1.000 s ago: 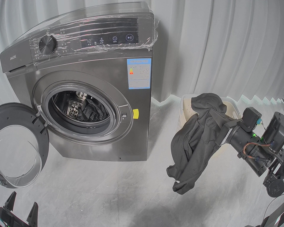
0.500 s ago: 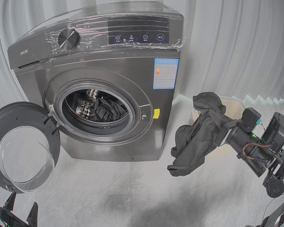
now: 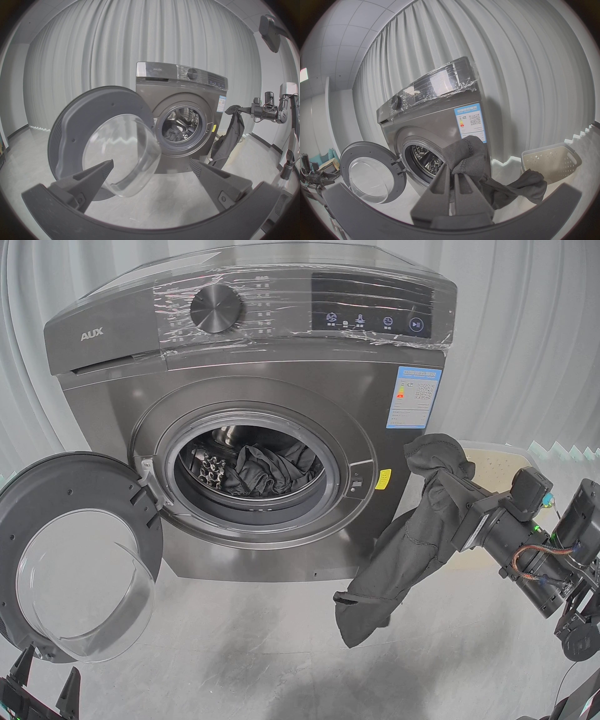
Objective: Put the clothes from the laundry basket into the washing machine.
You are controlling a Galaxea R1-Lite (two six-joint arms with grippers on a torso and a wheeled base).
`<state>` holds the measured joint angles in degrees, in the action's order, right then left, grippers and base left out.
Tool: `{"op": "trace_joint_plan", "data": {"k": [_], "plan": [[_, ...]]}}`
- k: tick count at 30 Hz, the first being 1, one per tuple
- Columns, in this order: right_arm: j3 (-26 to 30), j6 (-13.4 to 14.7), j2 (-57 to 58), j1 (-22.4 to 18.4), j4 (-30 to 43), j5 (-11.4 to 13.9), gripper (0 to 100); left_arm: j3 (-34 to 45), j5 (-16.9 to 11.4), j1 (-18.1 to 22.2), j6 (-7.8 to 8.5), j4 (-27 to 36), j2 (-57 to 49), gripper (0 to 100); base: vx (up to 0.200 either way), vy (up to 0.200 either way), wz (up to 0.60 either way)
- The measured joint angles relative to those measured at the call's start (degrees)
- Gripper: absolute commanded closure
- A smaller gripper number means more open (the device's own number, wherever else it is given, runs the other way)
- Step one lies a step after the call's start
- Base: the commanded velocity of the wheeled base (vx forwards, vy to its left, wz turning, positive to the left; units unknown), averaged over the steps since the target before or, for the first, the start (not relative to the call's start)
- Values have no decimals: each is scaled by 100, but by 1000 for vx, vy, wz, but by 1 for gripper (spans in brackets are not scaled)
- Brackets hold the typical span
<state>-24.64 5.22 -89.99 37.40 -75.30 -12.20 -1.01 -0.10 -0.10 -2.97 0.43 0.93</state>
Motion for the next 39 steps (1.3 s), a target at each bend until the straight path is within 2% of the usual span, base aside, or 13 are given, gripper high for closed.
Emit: {"op": "trace_joint_plan", "data": {"k": [6, 12, 27, 36, 39], "plan": [[-16, -2, 0, 83, -54, 30, 100, 0, 0, -4, 0, 0, 1, 0, 0, 0, 0], [-39, -10, -6, 101, -123, 49, 100, 0, 2, 0, 0, 1, 1, 0, -200, 0, 0], [-66, -5, -63, 99, -123, 9, 100, 0, 0, 0, 7, -5, 4, 0, 0, 0, 0], [-77, 4, -151, 232, -82, -2, 100, 0, 0, 2, 27, -11, 4, 0, 0, 200, 0], [-132, 0, -218, 306, -55, -2, 100, 0, 0, 0, 49, -16, 4, 0, 0, 0, 0]]}}
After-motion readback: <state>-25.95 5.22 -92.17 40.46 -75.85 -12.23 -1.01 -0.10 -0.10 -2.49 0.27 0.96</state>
